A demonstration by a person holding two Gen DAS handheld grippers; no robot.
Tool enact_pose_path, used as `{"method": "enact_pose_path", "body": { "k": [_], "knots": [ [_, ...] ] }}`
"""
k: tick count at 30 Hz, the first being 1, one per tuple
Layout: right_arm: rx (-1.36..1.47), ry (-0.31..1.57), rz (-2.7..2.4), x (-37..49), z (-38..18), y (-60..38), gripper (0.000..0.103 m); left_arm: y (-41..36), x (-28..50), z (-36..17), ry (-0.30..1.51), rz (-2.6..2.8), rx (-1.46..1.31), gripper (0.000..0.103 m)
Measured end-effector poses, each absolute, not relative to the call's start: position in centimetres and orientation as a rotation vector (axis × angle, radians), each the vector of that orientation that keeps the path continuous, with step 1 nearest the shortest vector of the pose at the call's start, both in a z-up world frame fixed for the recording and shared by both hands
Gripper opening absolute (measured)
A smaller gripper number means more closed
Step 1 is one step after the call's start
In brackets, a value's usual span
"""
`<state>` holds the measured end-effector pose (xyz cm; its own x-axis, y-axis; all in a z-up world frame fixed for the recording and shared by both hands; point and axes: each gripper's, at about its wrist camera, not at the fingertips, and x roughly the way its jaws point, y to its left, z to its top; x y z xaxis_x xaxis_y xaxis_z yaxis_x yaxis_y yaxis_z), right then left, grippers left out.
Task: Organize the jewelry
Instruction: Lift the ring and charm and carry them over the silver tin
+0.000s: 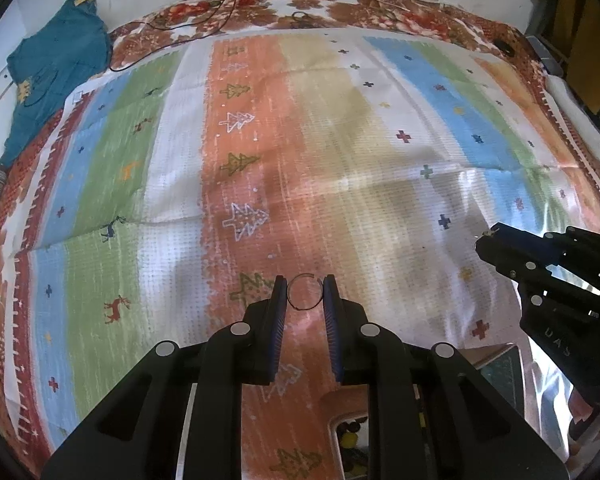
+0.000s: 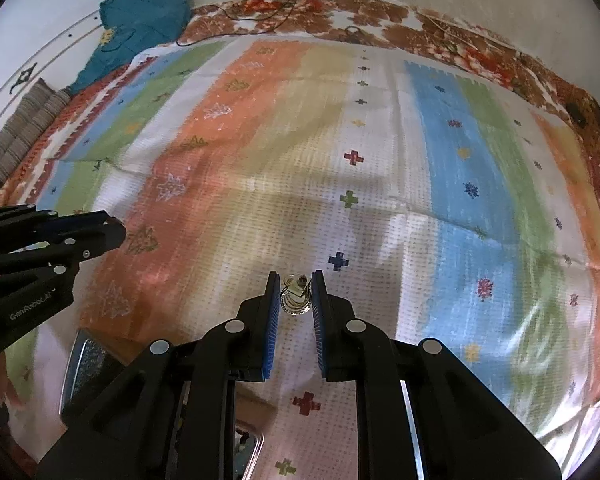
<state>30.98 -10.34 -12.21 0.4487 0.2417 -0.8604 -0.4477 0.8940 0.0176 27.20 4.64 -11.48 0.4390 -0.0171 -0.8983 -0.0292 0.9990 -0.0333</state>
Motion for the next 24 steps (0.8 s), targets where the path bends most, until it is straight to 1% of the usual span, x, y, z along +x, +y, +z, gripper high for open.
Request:
{"method": "enact_pose_path", "body": {
  "k": [15,24],
  "knots": [
    [-0.183,0.970,0.437,28.7,-9.5,-11.7,0.017,3.3,24.8,-8.7,1.067,-0.028,-0.074,0.018],
    [-0.186,0.959,0.457,26.9,-8.9,-11.8,0.017,2.3,22.5,-7.1,1.033,-0.059,-0.095,0.018]
  ]
}}
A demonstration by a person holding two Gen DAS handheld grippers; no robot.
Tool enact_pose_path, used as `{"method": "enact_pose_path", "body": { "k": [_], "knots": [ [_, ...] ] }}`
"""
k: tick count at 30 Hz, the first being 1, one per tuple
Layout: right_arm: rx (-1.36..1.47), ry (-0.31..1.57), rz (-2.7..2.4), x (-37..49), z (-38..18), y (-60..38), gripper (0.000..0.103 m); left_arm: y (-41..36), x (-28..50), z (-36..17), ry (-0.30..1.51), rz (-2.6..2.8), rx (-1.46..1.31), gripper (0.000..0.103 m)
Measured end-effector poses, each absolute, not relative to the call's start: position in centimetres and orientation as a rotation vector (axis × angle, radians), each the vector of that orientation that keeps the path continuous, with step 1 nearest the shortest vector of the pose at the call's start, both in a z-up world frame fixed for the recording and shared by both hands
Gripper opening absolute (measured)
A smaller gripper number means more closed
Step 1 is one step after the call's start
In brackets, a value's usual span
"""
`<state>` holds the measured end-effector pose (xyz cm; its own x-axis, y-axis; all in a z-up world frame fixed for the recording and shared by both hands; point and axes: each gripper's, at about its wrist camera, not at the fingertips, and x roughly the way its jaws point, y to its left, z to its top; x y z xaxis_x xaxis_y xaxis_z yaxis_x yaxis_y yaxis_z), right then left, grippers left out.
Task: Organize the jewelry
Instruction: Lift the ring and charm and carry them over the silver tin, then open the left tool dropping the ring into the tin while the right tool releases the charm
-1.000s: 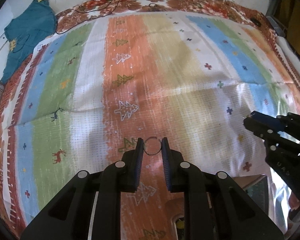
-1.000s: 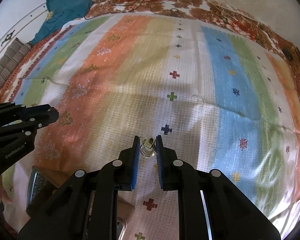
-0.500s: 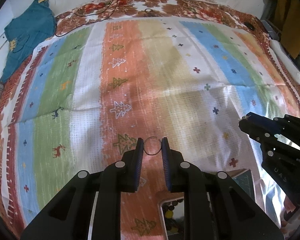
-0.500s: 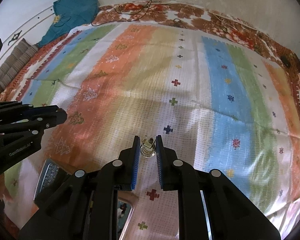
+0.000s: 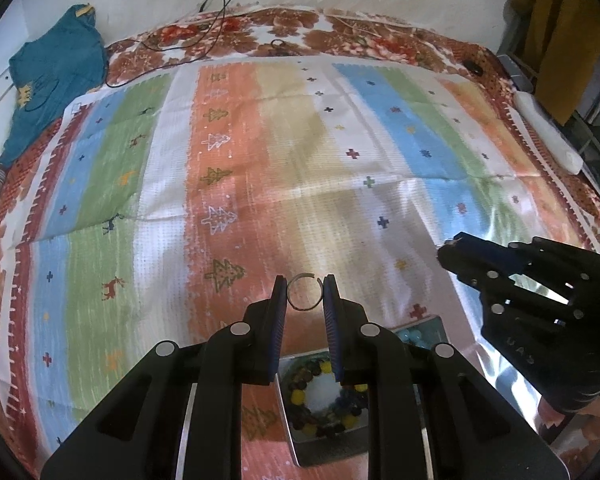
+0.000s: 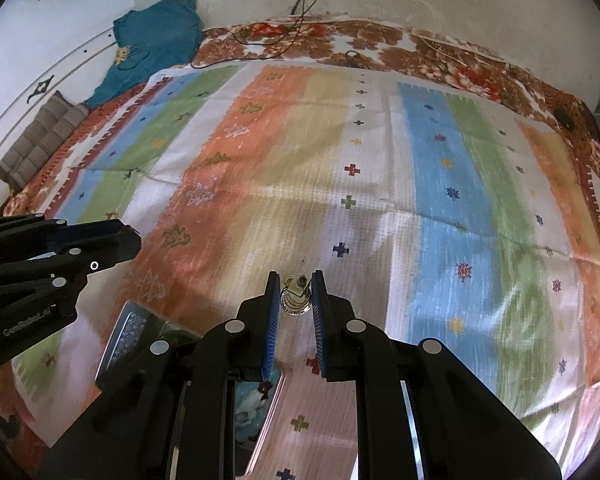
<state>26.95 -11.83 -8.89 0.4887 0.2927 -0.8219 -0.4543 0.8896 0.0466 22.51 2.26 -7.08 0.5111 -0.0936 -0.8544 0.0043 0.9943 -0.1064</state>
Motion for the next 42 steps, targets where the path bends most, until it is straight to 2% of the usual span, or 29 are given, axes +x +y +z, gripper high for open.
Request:
{"method": "enact_pose_path", "body": {
  "k": [30,34,37,42],
  "knots": [
    [-0.196,0.930,0.584,19.6,-7.0,-11.3,0.017,1.5,15.7,-4.7,0.992,-0.114,-0.131,0.018],
    [-0.220,0.917,0.585,18.9,-6.8,-11.2,0.037,1.9,15.4,-4.9,0.999,-0.087,-0.136,0.023],
    [-0.237,0.906,0.572,18.2,-6.7,-11.5,0.039,2.3,15.0,-4.9,0.997,-0.077,-0.150,0.027],
    [-0.240,0.876,0.555,16.9,-6.0,-12.3,0.047,2.2,13.8,-4.5,0.987,-0.079,-0.152,0.037]
  ]
}}
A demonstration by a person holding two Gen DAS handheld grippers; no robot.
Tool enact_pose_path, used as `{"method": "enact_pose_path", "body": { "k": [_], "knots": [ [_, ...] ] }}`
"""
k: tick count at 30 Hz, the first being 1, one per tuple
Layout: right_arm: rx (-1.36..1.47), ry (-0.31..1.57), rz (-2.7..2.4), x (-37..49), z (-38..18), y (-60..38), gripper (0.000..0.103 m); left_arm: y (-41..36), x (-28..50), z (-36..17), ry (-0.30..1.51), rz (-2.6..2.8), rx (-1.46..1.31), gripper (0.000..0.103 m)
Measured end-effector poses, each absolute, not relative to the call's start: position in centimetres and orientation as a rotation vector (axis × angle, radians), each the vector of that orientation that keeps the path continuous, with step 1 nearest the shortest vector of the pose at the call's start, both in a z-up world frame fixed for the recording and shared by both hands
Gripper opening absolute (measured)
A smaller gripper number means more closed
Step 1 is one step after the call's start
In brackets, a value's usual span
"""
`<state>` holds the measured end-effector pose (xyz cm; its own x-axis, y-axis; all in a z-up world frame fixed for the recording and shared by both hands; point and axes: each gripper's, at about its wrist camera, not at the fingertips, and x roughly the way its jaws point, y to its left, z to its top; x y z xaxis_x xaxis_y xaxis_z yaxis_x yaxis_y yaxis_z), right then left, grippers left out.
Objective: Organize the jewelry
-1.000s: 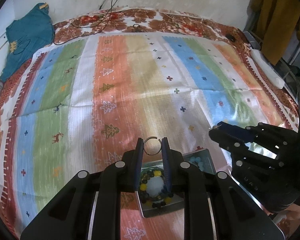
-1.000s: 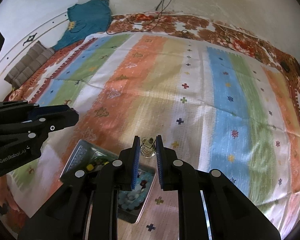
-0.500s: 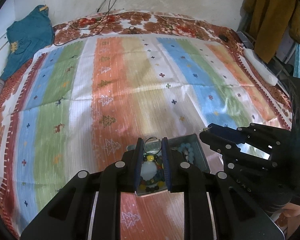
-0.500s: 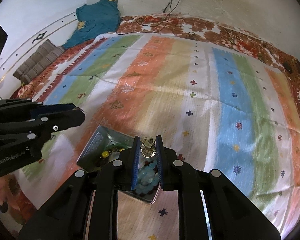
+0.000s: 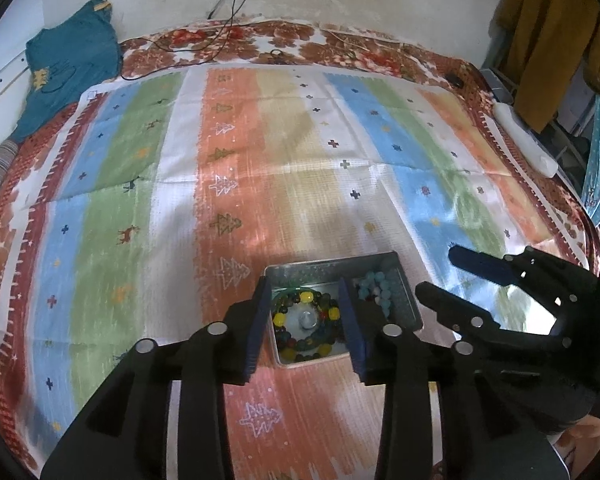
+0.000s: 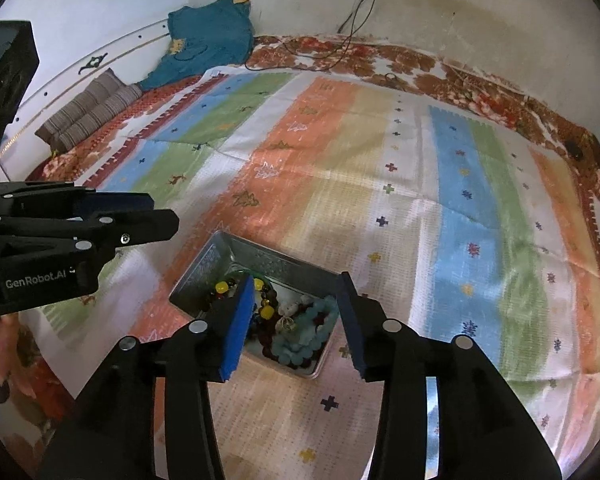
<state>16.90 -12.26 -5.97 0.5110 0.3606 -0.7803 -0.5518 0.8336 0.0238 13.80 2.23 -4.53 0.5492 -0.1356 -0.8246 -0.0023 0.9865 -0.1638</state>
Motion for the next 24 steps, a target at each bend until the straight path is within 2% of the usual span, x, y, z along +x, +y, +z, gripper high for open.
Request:
{"method": "enact_pose_path", "body": {
  "k": [3,8,10,15,17,22,24],
  "knots": [
    [-0.227,0.869,0.547,16.5,-5.6,-12.9,0.051,1.9,12.9,-4.3,0.980,-0.083,-0.146,0.045],
    [-0.222,0.854,0.525,15.5,-5.1,-13.9,0.059,1.9,11.6,-4.0,0.974,-0.080,-0.142,0.054],
    [-0.217,0.848,0.523,15.1,-4.9,-14.2,0.063,1.9,11.2,-3.8,0.969,-0.073,-0.139,0.062],
    [-0.206,0.808,0.524,13.9,-4.1,-15.0,0.069,1.8,9.6,-3.4,0.958,-0.061,-0.130,0.065],
    [-0.191,0.794,0.527,13.4,-3.8,-15.4,0.073,1.7,8.9,-3.1,0.945,-0.072,-0.136,0.069],
    [-0.192,0.775,0.528,12.1,-3.4,-15.9,0.080,1.2,7.1,-2.6,0.907,-0.067,-0.106,0.088],
    [-0.191,0.767,0.526,11.6,-3.4,-16.2,0.082,0.9,6.8,-2.6,0.902,-0.050,-0.070,0.089]
  ]
}}
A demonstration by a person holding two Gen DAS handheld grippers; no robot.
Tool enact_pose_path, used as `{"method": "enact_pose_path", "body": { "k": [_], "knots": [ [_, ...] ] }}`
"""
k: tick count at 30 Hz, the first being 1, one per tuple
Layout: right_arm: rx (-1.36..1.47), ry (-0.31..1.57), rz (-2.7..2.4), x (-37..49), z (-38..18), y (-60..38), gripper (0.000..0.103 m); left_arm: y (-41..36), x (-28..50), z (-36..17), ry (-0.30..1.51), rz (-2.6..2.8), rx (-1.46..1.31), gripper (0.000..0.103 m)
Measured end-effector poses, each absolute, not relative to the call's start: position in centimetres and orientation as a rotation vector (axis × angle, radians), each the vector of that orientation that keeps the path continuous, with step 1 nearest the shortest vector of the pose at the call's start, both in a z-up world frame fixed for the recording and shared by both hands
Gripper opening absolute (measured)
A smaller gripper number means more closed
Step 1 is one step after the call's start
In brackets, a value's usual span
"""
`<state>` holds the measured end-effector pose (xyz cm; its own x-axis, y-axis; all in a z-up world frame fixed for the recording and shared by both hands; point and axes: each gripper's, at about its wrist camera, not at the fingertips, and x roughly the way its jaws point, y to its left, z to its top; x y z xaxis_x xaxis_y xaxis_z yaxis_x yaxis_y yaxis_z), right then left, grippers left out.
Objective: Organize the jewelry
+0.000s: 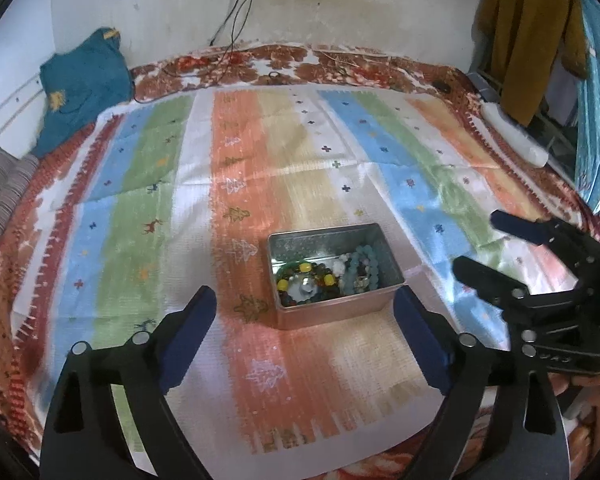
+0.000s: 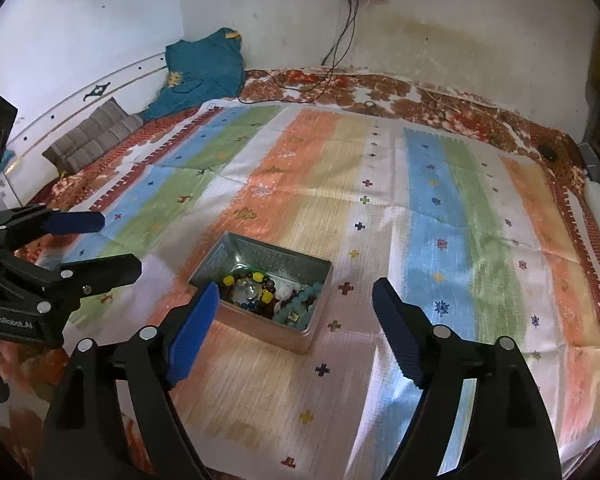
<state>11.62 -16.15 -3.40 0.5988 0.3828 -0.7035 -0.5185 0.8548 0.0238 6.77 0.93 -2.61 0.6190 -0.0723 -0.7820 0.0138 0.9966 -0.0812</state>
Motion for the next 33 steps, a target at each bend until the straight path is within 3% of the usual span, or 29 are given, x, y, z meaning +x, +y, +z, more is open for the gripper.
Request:
{"method": "enact_pose_path", "body": {
  "k": [13,33],
  "knots": [
    [-0.202,0.726,0.519,9.2,-3.1,-17.3,0.089,-0.3,4.1,-2.3,0.810,-0.017,0.047,0.097],
    [-0.175,0.672,0.512,7.1,-2.6,-18.1,0.093,-0.3,2.9,-1.8,0.758,0.000,-0.014,0.097]
  ]
}}
